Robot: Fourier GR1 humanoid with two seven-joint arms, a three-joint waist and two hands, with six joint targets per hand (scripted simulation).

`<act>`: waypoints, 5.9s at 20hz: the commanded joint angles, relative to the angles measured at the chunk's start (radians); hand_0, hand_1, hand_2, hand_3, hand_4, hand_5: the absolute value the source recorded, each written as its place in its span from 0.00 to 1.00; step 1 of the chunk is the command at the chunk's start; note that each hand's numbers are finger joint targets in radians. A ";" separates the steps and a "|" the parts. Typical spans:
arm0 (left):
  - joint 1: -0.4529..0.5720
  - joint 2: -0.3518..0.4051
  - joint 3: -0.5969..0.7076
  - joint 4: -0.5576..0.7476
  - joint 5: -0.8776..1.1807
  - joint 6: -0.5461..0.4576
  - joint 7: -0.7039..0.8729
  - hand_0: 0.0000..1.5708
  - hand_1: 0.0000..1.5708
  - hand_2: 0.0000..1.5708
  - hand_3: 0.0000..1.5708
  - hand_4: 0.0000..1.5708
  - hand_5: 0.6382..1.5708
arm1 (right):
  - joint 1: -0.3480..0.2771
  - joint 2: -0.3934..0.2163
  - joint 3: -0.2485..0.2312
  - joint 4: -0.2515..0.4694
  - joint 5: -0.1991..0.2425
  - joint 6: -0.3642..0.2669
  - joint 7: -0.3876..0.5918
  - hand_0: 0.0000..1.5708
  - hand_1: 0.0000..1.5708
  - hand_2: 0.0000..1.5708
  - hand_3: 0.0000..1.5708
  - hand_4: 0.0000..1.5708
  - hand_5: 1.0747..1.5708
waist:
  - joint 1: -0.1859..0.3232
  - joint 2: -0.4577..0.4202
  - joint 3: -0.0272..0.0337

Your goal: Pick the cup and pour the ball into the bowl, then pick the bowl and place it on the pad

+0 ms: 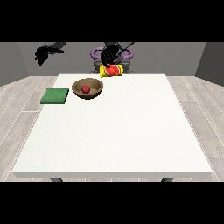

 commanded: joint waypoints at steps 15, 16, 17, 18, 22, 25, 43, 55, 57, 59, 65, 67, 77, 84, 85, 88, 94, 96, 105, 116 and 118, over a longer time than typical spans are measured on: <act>0.458 -0.058 0.603 -0.475 1.234 0.333 -0.316 0.00 0.00 0.00 0.00 0.00 0.99 | 0.003 0.156 0.068 -0.078 0.053 -0.133 -0.022 0.00 0.00 0.00 0.00 0.19 1.00 | 0.064 0.138 -0.0120; 0.482 -0.058 0.609 -0.506 1.287 0.298 -0.385 0.00 0.00 0.00 0.00 0.00 0.99 | -0.009 0.158 0.058 -0.081 0.053 -0.167 -0.004 0.00 0.00 0.00 0.00 0.16 1.00 | 0.092 0.132 -0.0093; 0.518 -0.058 0.573 -0.530 1.338 0.266 -0.417 0.00 0.00 0.00 0.00 0.00 0.99 | -0.021 0.182 0.065 -0.068 0.077 -0.220 0.001 0.00 0.00 0.00 0.00 0.13 1.00 | 0.120 0.140 -0.0060; 0.558 -0.058 0.581 -0.529 1.369 0.253 -0.489 0.00 0.00 0.00 0.00 0.00 0.99 | -0.007 0.221 0.077 -0.080 0.079 -0.234 -0.022 0.00 0.00 0.00 0.00 0.14 1.00 | 0.113 0.169 -0.0041; 0.585 -0.047 0.638 -0.536 1.427 0.101 -0.615 0.00 0.00 0.00 0.00 0.00 0.99 | -0.015 0.286 0.079 -0.064 0.105 -0.331 -0.067 0.00 0.00 0.00 0.00 0.20 1.00 | 0.172 0.200 0.0014; 0.625 -0.014 0.663 -0.509 1.446 0.060 -0.696 0.00 0.00 0.00 0.00 0.00 0.99 | -0.072 0.313 0.088 -0.049 0.102 -0.377 -0.041 0.00 0.00 0.00 0.00 0.21 1.00 | 0.173 0.209 0.0018; 0.661 0.093 0.744 -0.643 1.503 -0.100 -0.626 0.00 0.00 0.00 0.00 0.00 0.99 | -0.188 0.271 0.068 0.382 0.104 -0.367 -0.317 0.00 0.00 0.00 0.00 0.04 0.98 | 0.184 0.213 0.0027; 0.619 0.069 0.679 -0.709 1.489 -0.122 -0.594 0.00 0.00 0.00 0.00 0.45 0.94 | -0.050 0.166 0.138 0.383 0.333 -0.804 -0.179 1.00 1.00 1.00 0.95 0.59 0.98 | 0.302 0.276 -0.0037; 0.618 0.064 0.683 -0.698 1.495 -0.124 -0.609 0.00 0.00 0.00 0.00 0.52 0.92 | -0.093 0.187 0.142 0.346 0.337 -0.876 -0.098 1.00 1.00 1.00 0.88 0.58 0.99 | 0.322 0.252 -0.0029; 0.626 0.099 0.726 -0.671 1.522 -0.142 -0.582 0.00 0.00 0.00 0.00 0.59 0.86 | -0.065 0.157 0.166 0.319 0.353 -0.851 0.004 1.00 1.00 1.00 0.75 0.57 0.99 | 0.289 0.181 -0.0027; 0.733 0.106 0.793 -0.526 1.538 -0.117 -0.608 0.00 0.00 0.00 0.00 0.63 0.83 | -0.176 0.104 0.275 0.185 0.408 -0.752 0.402 1.00 1.00 1.00 0.55 0.52 0.99 | 0.134 -0.017 -0.0006; 0.779 0.103 0.794 -0.488 1.526 -0.109 -0.625 0.00 0.00 0.00 0.00 0.64 0.82 | -0.221 0.115 0.314 0.129 0.431 -0.743 0.515 1.00 1.00 1.00 0.56 0.51 0.99 | 0.095 -0.067 -0.0005; 0.722 0.120 0.819 -0.578 1.554 -0.126 -0.638 0.00 0.00 0.00 0.00 0.66 0.85 | -0.199 -0.051 0.135 0.129 0.315 -0.577 0.393 1.00 1.00 1.00 0.30 0.53 1.00 | 0.117 0.095 0.0025; 0.646 0.328 0.980 -0.599 1.720 -0.323 -0.611 0.00 0.00 0.00 0.00 0.83 0.95 | -0.228 -0.148 0.043 0.210 0.288 -0.583 0.329 1.00 1.00 1.00 0.00 0.58 1.00 | 0.195 0.170 0.0030; 0.620 0.377 1.036 -0.569 1.749 -0.334 -0.622 0.00 0.00 0.00 0.00 0.84 0.97 | -0.240 -0.173 0.030 0.204 0.276 -0.562 0.322 1.00 1.00 1.00 0.00 0.59 1.00 | 0.180 0.200 0.0027; 0.626 0.473 1.128 -0.516 1.800 -0.389 -0.681 0.00 0.00 0.00 0.00 0.82 1.00 | -0.229 -0.173 0.001 0.215 0.248 -0.548 0.255 1.00 1.00 1.00 0.00 0.55 1.00 | 0.186 0.256 0.0024; 0.638 0.597 1.226 -0.363 1.874 -0.537 -0.765 0.00 0.00 0.00 0.00 0.78 1.00 | -0.252 -0.144 -0.009 0.216 0.256 -0.611 0.212 1.00 1.00 1.00 0.00 0.51 0.99 | 0.191 0.315 0.0019; 0.620 0.607 1.211 -0.377 1.860 -0.521 -0.743 0.00 0.00 0.00 0.00 0.77 0.99 | -0.303 -0.153 -0.006 0.241 0.267 -0.632 0.251 1.00 1.00 1.00 0.00 0.48 0.99 | 0.203 0.294 0.0023; 0.611 0.665 1.243 -0.360 1.900 -0.565 -0.741 0.00 0.00 0.00 0.00 0.75 0.98 | -0.320 -0.232 -0.079 0.387 0.233 -0.602 0.181 0.39 0.39 0.43 0.67 0.00 0.90 | 0.192 0.365 0.0029; 0.667 0.380 1.005 -0.604 1.813 -0.389 -0.533 0.00 0.00 0.00 0.00 0.57 0.99 | -0.398 -0.301 -0.010 0.457 0.282 -0.515 0.358 0.00 0.00 0.00 0.00 0.00 0.57 | 0.209 0.064 0.0035; 0.668 0.376 0.997 -0.539 1.783 -0.372 -0.541 0.00 0.00 0.00 0.00 0.57 0.99 | -0.472 -0.219 0.026 0.383 0.267 -0.489 0.407 0.00 0.00 0.00 0.00 0.26 0.62 | 0.173 0.009 0.0008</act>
